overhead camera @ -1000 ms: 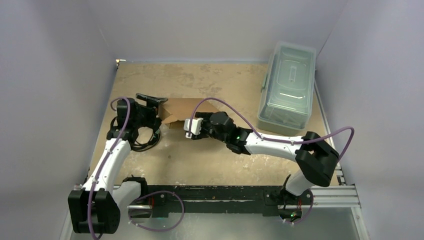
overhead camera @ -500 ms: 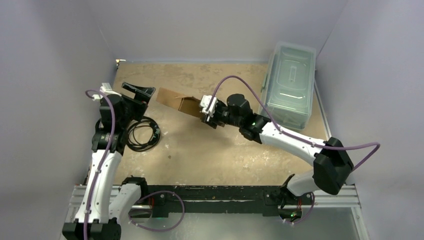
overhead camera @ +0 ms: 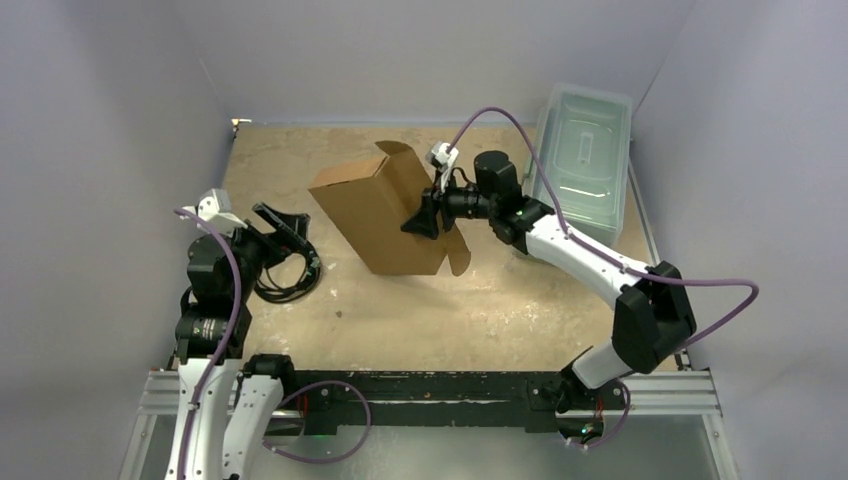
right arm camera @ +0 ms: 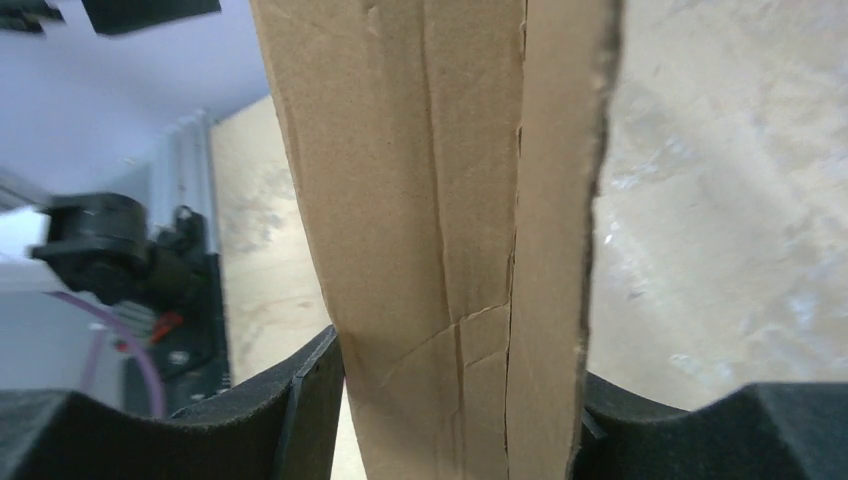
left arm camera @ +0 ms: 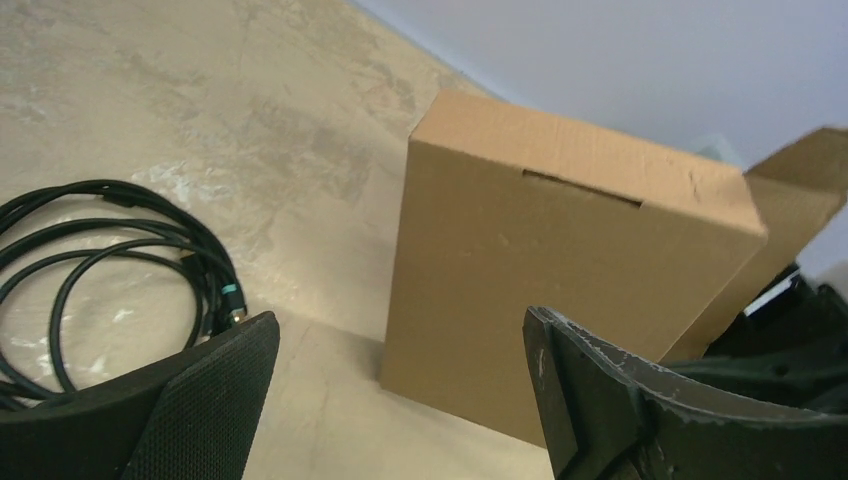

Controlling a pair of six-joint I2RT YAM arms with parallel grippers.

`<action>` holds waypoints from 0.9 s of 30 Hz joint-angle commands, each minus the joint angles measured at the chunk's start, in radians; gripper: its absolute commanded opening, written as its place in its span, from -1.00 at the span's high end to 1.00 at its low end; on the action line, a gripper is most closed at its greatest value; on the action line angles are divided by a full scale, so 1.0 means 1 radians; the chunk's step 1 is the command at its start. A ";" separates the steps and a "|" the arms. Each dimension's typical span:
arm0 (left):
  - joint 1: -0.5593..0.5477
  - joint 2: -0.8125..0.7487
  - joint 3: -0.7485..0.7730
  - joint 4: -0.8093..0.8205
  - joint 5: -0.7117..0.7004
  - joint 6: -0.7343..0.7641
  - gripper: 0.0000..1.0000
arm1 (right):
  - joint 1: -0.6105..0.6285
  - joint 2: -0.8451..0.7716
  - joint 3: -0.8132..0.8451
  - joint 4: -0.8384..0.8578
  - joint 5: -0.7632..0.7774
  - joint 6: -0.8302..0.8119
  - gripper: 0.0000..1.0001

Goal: Fold the paper box

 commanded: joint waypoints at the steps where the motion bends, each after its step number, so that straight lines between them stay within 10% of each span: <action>1: 0.002 -0.030 -0.011 -0.039 0.029 0.104 -0.82 | -0.054 0.039 0.039 0.073 -0.209 0.310 -0.09; 15: 0.003 -0.056 -0.072 -0.019 0.087 0.078 -0.81 | -0.101 0.295 -0.065 0.419 -0.347 0.815 -0.09; 27: 0.001 0.013 -0.175 0.065 0.188 0.058 -0.79 | -0.103 0.483 -0.070 0.495 -0.343 0.849 -0.41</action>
